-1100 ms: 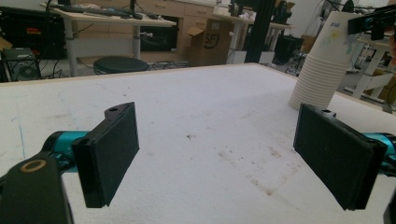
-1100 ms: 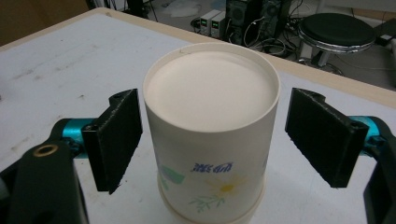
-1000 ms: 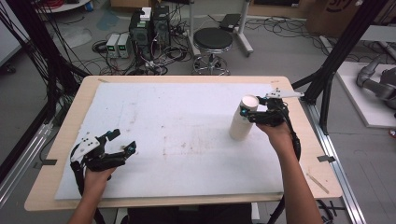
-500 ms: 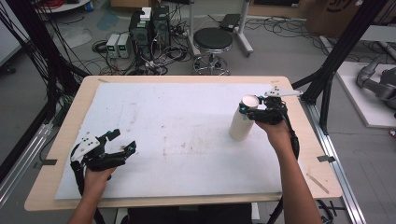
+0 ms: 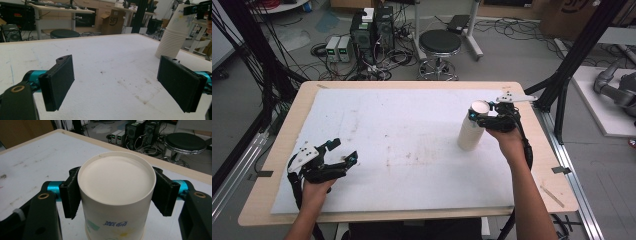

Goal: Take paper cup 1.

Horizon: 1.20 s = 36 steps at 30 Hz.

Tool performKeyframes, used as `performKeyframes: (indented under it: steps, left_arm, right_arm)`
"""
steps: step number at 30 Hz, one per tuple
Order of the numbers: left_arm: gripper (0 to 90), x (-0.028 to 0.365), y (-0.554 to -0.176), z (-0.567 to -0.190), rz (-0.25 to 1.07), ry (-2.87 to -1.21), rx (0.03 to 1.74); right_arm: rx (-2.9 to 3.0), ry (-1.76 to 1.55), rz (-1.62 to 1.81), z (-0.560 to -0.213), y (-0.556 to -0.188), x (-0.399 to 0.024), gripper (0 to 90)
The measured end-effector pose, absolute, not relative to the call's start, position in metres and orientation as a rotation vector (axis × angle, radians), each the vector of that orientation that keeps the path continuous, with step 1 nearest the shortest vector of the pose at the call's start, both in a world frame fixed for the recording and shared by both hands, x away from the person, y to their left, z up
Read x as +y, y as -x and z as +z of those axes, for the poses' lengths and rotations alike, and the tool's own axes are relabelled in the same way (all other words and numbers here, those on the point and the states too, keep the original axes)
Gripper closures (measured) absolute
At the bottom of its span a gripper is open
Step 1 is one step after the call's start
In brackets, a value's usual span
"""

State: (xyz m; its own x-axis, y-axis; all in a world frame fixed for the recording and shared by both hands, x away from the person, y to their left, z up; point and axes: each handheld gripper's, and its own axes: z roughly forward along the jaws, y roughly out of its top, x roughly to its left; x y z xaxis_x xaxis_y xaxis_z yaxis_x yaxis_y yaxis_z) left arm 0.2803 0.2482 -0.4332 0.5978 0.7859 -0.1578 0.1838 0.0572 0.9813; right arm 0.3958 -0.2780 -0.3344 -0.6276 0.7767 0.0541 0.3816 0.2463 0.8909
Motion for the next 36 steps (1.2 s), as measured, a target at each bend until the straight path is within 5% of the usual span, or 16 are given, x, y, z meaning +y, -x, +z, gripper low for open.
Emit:
performKeyframes:
  steps: [36]
  left_arm:
    - [14.1,0.249,-0.278,-0.432,0.534,-1.456,0.853]
  right_arm:
    - [2.03,-0.919,1.455,-0.239,-0.352,-0.29,35.3]
